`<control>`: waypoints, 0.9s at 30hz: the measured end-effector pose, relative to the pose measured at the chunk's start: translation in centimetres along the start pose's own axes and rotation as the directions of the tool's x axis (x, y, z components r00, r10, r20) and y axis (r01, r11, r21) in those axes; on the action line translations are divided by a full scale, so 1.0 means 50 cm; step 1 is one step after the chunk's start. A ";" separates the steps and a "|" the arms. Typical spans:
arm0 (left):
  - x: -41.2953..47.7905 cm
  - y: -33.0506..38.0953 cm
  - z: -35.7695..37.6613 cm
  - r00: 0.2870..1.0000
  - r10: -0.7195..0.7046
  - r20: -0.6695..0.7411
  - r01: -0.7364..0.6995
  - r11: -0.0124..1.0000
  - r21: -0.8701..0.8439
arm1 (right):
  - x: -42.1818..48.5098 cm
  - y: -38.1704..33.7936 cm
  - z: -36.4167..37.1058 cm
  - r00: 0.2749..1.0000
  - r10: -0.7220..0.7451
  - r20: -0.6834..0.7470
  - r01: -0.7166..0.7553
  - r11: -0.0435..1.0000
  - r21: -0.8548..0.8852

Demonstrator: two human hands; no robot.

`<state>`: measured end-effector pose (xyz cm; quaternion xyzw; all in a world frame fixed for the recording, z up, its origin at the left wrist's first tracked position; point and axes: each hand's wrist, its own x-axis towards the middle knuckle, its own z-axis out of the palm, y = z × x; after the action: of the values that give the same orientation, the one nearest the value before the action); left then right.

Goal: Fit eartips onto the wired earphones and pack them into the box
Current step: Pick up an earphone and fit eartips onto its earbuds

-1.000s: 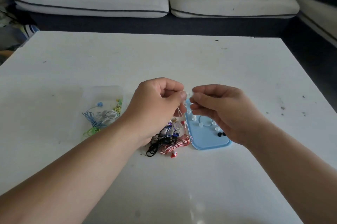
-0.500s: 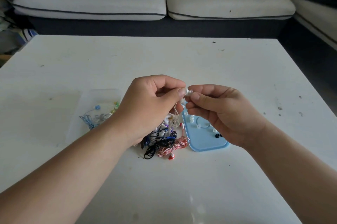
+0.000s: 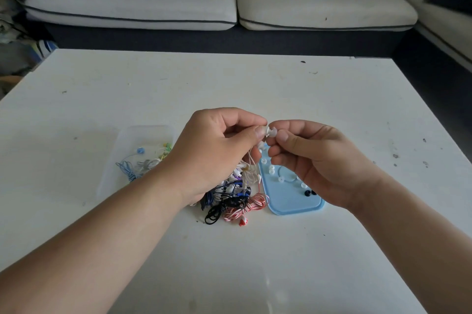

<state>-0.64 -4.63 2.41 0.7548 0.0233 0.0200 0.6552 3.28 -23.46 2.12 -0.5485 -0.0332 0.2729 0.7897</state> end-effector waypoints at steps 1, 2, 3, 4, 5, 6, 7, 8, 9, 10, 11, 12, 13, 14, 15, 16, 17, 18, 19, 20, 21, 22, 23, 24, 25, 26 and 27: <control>0.000 0.000 0.000 1.000 -0.001 0.005 0.001 1.000 -0.004 | -0.001 0.000 0.000 1.000 0.003 0.003 -0.003 1.000 0.000; 0.000 0.000 0.000 1.000 -0.002 0.009 0.002 1.000 -0.007 | -0.001 0.000 0.000 1.000 0.003 0.007 -0.003 1.000 -0.003; 0.001 0.000 0.000 1.000 -0.002 0.013 0.003 1.000 -0.011 | -0.001 -0.001 0.000 1.000 0.003 0.010 -0.003 1.000 -0.008; 0.000 0.001 0.000 1.000 -0.002 0.016 0.002 1.000 -0.012 | -0.001 -0.001 0.000 1.000 0.003 0.012 -0.003 1.000 -0.012; 0.000 0.002 0.001 1.000 0.000 0.020 0.000 1.000 -0.011 | -0.002 -0.001 -0.001 1.000 0.002 0.016 -0.002 1.000 -0.014; 0.000 0.002 0.001 1.000 0.003 0.024 -0.003 1.000 -0.009 | -0.003 -0.001 -0.002 1.000 0.001 0.019 -0.001 1.000 -0.015; 0.000 0.002 0.002 1.000 0.007 0.029 -0.007 1.000 -0.004 | -0.003 -0.002 -0.002 1.000 0.001 0.020 0.000 1.000 -0.016; 0.000 0.003 0.002 0.999 0.009 0.036 -0.009 1.000 0.006 | -0.004 -0.002 -0.003 1.000 0.001 0.022 0.000 1.000 -0.019; -0.001 0.003 0.002 0.999 0.012 0.043 -0.012 1.000 0.017 | -0.004 -0.002 -0.004 1.000 0.002 0.027 -0.001 1.000 -0.023; -0.002 0.004 0.002 0.999 0.013 0.050 -0.014 1.000 0.023 | -0.005 -0.002 -0.005 0.999 0.004 0.033 -0.003 1.000 -0.026; -0.003 0.004 0.002 0.998 0.012 0.054 -0.013 1.000 0.022 | -0.005 -0.001 -0.006 0.999 0.007 0.040 -0.006 1.000 -0.027; -0.005 0.005 0.003 0.998 0.008 0.056 -0.008 1.000 0.014 | -0.005 0.000 -0.007 0.999 0.010 0.047 -0.008 1.000 -0.026; -0.006 0.006 0.003 0.998 0.000 0.057 0.000 1.000 0.002 | -0.005 0.000 -0.007 0.999 0.012 0.052 -0.010 1.000 -0.025; -0.006 0.007 0.003 0.998 -0.011 0.059 0.011 1.000 -0.009 | -0.006 0.000 -0.008 0.998 0.013 0.055 -0.012 1.000 -0.026; -0.006 0.008 0.004 0.998 -0.019 0.061 0.020 1.000 -0.015 | -0.005 0.000 -0.010 0.998 0.014 0.056 -0.012 1.000 -0.027; -0.005 0.008 0.004 0.998 -0.024 0.063 0.025 1.000 -0.018 | -0.005 0.000 -0.011 0.998 0.015 0.055 -0.013 0.999 -0.030; -0.004 0.008 0.004 0.998 -0.027 0.064 0.028 0.999 -0.021 | -0.003 0.001 -0.012 0.999 0.017 0.050 -0.015 0.999 -0.035; -0.004 0.008 0.005 0.997 -0.031 0.066 0.033 0.999 -0.027 | -0.001 0.002 -0.013 0.999 0.020 0.042 -0.019 0.999 -0.039; -0.003 0.007 0.005 0.997 -0.037 0.066 0.040 0.999 -0.036 | 0.001 0.003 -0.015 0.999 0.023 0.032 -0.022 0.999 -0.043; -0.004 0.006 0.005 0.997 -0.048 0.061 0.051 0.997 -0.049 | 0.004 0.003 -0.016 0.999 0.027 0.016 -0.027 0.999 -0.045; -0.004 0.005 0.005 0.997 -0.061 0.050 0.064 0.996 -0.066 | 0.006 0.003 -0.019 1.000 0.030 -0.007 -0.031 0.999 -0.045; -0.004 0.004 0.005 0.996 -0.075 0.038 0.078 0.993 -0.086 | 0.009 0.002 -0.024 0.999 0.032 -0.038 -0.034 0.998 -0.046; -0.003 0.003 0.005 0.995 -0.092 0.024 0.094 0.990 -0.108 | 0.012 0.004 -0.032 0.996 0.032 -0.080 -0.037 0.997 -0.063; -0.003 0.003 0.004 0.994 -0.111 0.015 0.112 0.985 -0.133 | 0.014 0.007 -0.039 0.990 0.030 -0.135 -0.046 0.992 -0.116; -0.002 0.003 0.004 0.991 -0.133 0.013 0.133 0.978 -0.160 | 0.018 0.014 -0.048 0.979 0.024 -0.204 -0.072 0.971 -0.228; -0.004 0.003 0.004 0.988 -0.156 0.017 0.156 0.970 -0.188 | 0.022 0.027 -0.057 0.961 0.007 -0.276 -0.123 0.905 -0.407; -0.004 0.003 0.005 0.984 -0.177 0.024 0.178 0.961 -0.212 | 0.028 0.044 -0.068 0.945 -0.032 -0.327 -0.186 0.768 -0.613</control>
<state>-0.83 -4.89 2.53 0.6750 0.0872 -0.0381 0.7316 4.81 -25.15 -1.53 -0.8203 0.0270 0.1861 0.5401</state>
